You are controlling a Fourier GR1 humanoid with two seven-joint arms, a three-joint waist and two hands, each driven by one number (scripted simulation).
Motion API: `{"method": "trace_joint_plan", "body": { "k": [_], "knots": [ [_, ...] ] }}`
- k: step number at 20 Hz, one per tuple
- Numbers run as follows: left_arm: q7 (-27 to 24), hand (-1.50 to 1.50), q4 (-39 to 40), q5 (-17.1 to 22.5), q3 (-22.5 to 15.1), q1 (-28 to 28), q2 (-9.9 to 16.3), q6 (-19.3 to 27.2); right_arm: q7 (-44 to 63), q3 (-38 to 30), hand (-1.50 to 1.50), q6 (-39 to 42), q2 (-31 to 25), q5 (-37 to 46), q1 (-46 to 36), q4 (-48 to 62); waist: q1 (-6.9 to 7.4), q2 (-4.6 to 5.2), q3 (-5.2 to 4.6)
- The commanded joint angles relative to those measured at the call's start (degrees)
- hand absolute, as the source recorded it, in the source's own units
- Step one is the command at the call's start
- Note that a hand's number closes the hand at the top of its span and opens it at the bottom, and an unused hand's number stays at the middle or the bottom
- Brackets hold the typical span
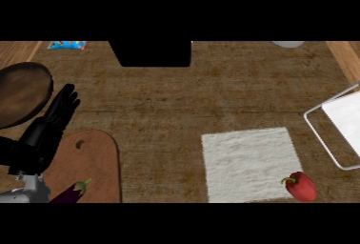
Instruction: Pick the squash from the placemat and place it in the tiered shelf
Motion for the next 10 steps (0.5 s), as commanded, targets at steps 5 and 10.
{"method": "trace_joint_plan", "body": {
  "k": [5,10],
  "knots": [
    [-1.01,0.00,1.59,0.19,0.50,-0.67,0.08,-0.51,1.13,0.32,-1.50,0.56,-7.10,10.05,-0.36,10.09,0.55,-0.07,0.03],
    [-3.57,0.00,4.30,0.15,1.17,-1.09,0.12,-1.17,3.79,-3.37,-1.50,3.50,-4.11,4.20,-3.93,3.48,-0.29,-0.36,-0.01]
  ]
}}
